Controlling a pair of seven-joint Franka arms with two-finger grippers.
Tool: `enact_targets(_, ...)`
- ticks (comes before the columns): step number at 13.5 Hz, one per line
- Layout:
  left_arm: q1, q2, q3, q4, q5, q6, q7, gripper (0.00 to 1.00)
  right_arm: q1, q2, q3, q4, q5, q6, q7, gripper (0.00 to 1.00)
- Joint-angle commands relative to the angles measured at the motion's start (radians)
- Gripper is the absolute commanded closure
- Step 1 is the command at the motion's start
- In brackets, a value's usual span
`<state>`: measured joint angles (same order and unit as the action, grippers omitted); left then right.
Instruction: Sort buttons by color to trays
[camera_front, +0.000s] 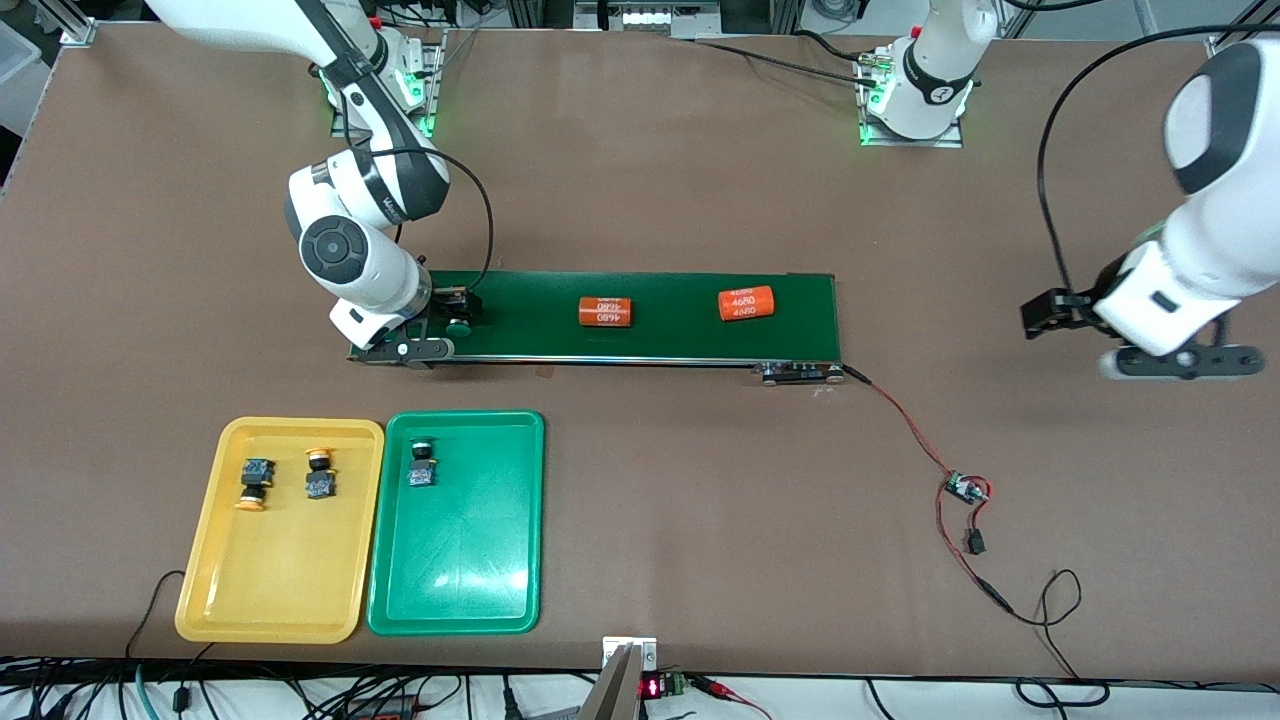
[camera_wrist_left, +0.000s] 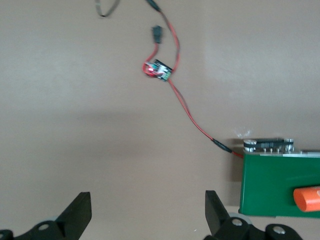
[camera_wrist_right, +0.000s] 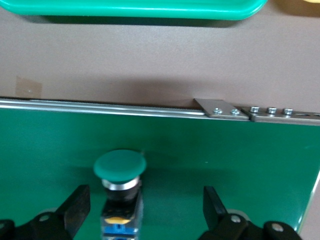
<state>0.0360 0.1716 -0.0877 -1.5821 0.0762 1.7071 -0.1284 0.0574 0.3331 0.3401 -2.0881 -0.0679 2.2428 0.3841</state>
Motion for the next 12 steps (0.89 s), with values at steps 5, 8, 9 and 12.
enact_targets(5,0.041,-0.040,0.059,0.065,-0.111,-0.057,0.087,0.00,-0.004,0.021,0.010,-0.021,0.014,0.006,0.001,0.28)
enact_targets(8,0.041,-0.053,0.054,0.053,-0.111,-0.031,0.078,0.00,-0.005,0.026,0.008,-0.020,0.014,0.004,-0.010,0.72)
enact_targets(9,0.042,-0.058,0.054,0.042,-0.111,-0.020,0.078,0.00,-0.010,0.026,0.008,-0.020,0.014,0.003,-0.010,0.82)
enact_targets(12,0.056,-0.073,0.055,0.033,-0.111,-0.023,0.075,0.00,-0.022,0.017,0.008,0.034,0.013,-0.052,-0.022,0.89)
